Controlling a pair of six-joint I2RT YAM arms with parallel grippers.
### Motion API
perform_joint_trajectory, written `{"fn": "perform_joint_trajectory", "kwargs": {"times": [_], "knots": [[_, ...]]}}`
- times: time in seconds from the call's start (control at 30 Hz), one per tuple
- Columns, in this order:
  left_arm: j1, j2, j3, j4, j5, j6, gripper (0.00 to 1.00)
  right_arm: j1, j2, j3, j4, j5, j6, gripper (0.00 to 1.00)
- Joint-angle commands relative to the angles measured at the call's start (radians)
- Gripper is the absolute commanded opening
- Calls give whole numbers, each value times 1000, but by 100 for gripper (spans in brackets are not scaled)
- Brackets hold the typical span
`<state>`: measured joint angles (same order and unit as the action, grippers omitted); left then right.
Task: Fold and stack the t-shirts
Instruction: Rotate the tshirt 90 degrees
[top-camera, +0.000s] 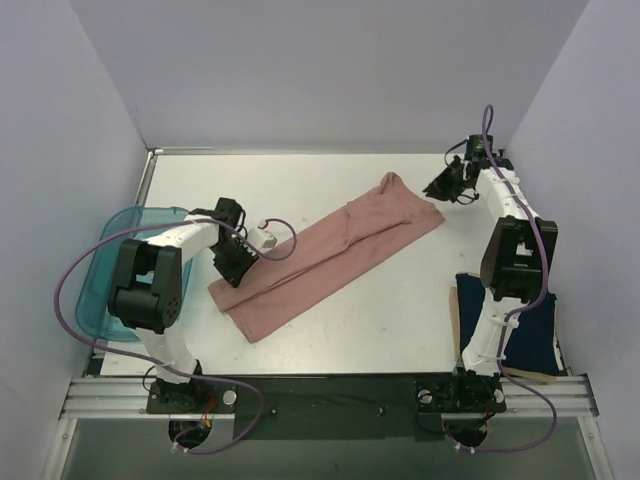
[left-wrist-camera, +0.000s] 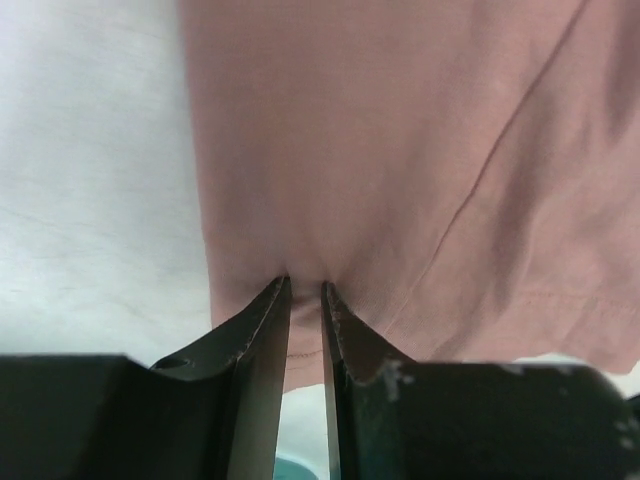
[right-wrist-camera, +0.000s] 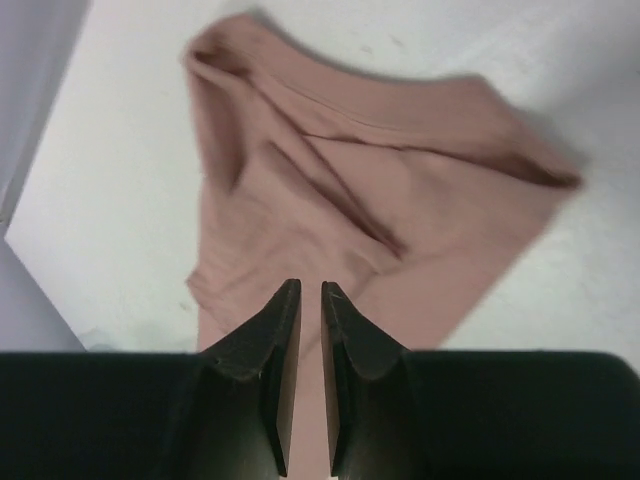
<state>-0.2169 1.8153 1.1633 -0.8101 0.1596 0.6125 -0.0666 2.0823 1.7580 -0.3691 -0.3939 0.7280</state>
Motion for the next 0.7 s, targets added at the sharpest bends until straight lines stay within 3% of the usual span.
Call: {"fn": "perform_joint_trajectory", "kwargs": {"times": [0.0, 0.1, 0.2, 0.37, 0.57, 0.67], "knots": [[-67, -77, -124, -92, 125, 65, 29, -21, -11, -193, -74, 55, 1, 10], [-127, -145, -175, -155, 248, 139, 32, -24, 30, -223, -82, 27, 30, 10], [-119, -212, -146, -254, 366, 148, 37, -24, 99, -177, -88, 0, 60, 10], [43, -244, -4, -366, 541, 159, 47, -19, 257, 24, -90, -40, 157, 12], [71, -264, 16, -354, 462, 136, 49, -13, 510, 434, -12, -95, 332, 12], [74, -286, 22, -376, 448, 212, 50, -13, 639, 622, 167, -126, 482, 11]]}}
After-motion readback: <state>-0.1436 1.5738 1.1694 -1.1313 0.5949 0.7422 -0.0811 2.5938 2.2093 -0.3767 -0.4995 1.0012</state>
